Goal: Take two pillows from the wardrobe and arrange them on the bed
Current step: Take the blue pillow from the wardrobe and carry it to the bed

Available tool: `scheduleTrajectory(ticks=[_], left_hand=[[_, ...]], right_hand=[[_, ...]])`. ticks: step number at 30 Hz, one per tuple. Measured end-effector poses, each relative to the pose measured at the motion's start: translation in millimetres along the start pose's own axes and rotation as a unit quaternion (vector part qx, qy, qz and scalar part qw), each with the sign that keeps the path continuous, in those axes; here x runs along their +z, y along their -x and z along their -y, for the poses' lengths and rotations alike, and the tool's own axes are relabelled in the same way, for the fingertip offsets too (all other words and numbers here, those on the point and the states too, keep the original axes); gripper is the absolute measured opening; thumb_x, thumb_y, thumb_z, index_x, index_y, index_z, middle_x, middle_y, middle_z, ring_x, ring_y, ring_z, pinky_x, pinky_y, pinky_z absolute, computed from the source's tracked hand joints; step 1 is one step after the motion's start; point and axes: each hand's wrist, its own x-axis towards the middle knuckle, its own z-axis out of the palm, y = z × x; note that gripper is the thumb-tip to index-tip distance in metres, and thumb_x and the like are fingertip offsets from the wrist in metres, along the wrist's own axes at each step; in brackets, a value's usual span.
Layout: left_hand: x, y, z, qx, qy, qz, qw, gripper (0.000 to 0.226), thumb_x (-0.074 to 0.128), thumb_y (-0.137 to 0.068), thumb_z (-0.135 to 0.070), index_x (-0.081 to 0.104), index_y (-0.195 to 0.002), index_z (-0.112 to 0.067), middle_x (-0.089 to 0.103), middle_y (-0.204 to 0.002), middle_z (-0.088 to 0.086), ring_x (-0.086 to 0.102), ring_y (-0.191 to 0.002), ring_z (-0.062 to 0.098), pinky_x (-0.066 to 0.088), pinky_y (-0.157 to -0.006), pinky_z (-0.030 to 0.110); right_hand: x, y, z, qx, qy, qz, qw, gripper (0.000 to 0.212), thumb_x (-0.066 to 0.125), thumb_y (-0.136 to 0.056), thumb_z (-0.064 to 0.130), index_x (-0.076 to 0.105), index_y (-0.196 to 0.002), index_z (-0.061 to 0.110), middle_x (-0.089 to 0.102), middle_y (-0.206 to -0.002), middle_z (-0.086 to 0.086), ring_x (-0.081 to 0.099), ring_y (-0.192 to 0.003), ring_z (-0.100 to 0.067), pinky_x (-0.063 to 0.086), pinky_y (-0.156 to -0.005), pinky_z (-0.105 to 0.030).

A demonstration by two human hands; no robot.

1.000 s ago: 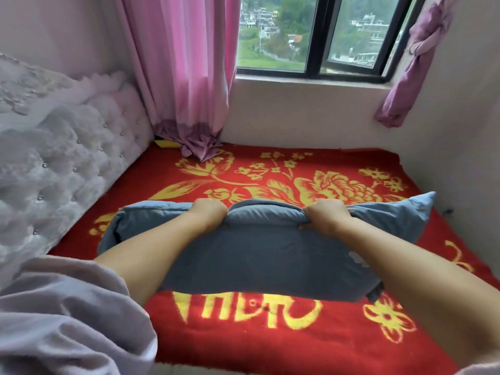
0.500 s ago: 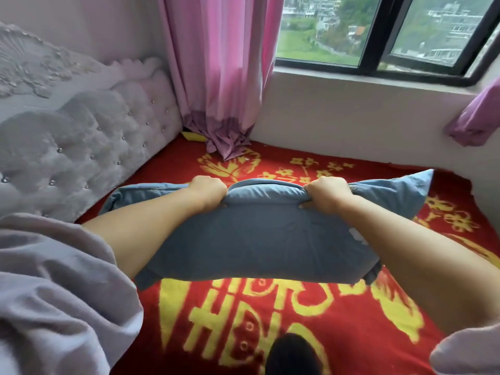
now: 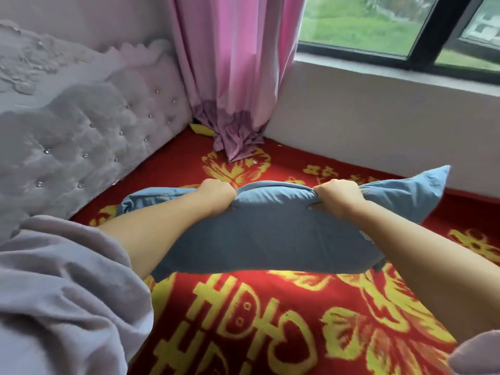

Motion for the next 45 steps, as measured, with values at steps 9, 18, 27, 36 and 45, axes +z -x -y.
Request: scheduleTrajectory(ticks=[9,18,27,36,45], left_hand=[[20.8,-35.5,94.5,0.022,0.012,-0.025,0.999,0.033,0.050,-0.094,-0.038,0.065,-0.108,-0.013,0.067,-0.115,0.008,0.064,-0.105,0.031,0.049,-0.078,0.035],[62.6,-73.9,246.8,0.012,0.017,0.009,1.000,0.031,0.051,-0.094,-0.037,0.065,-0.109,-0.014,0.067,-0.116,0.009,0.063,-0.106,0.032,0.049,-0.080,0.035],[47.5,-119.6,269.8,-0.006,0.031,-0.014,0.999,0.030,0.050,-0.095,-0.035,0.064,-0.111,-0.014,0.066,-0.117,0.009,0.062,-0.108,0.032,0.049,-0.082,0.036],[48.1,-214.2,235.8,-0.063,0.133,0.041,0.988,0.033,0.051,-0.095,-0.036,0.064,-0.109,-0.010,0.065,-0.116,0.011,0.062,-0.105,0.033,0.050,-0.079,0.038],[53.2,-253.3,252.7,-0.159,0.180,0.045,0.970,0.036,0.052,-0.093,-0.041,0.066,-0.102,-0.009,0.068,-0.108,0.011,0.064,-0.100,0.033,0.044,-0.071,0.035]], right_hand=[[-31.1,-83.9,47.4,0.001,0.011,-0.006,1.000,0.038,0.059,-0.080,0.059,0.065,-0.103,0.029,0.070,-0.104,-0.001,0.065,-0.097,-0.027,0.038,-0.067,-0.028],[-54.1,-216.5,146.2,-0.013,-0.006,0.012,1.000,0.045,0.058,-0.078,0.062,0.064,-0.103,0.026,0.069,-0.106,0.000,0.065,-0.098,-0.026,0.039,-0.067,-0.030],[-68.4,-265.2,124.7,-0.023,0.003,-0.007,1.000,0.042,0.057,-0.080,0.063,0.064,-0.100,0.027,0.069,-0.105,0.001,0.065,-0.097,-0.025,0.039,-0.067,-0.030],[-53.1,-376.5,46.4,-0.112,0.075,0.019,0.991,0.042,0.055,-0.082,0.062,0.063,-0.105,0.028,0.069,-0.106,0.000,0.064,-0.099,-0.025,0.045,-0.073,-0.032],[-57.5,-461.6,37.3,-0.208,0.084,-0.010,0.975,0.042,0.055,-0.083,0.060,0.063,-0.110,0.029,0.069,-0.107,0.000,0.065,-0.099,-0.026,0.039,-0.066,-0.030]])
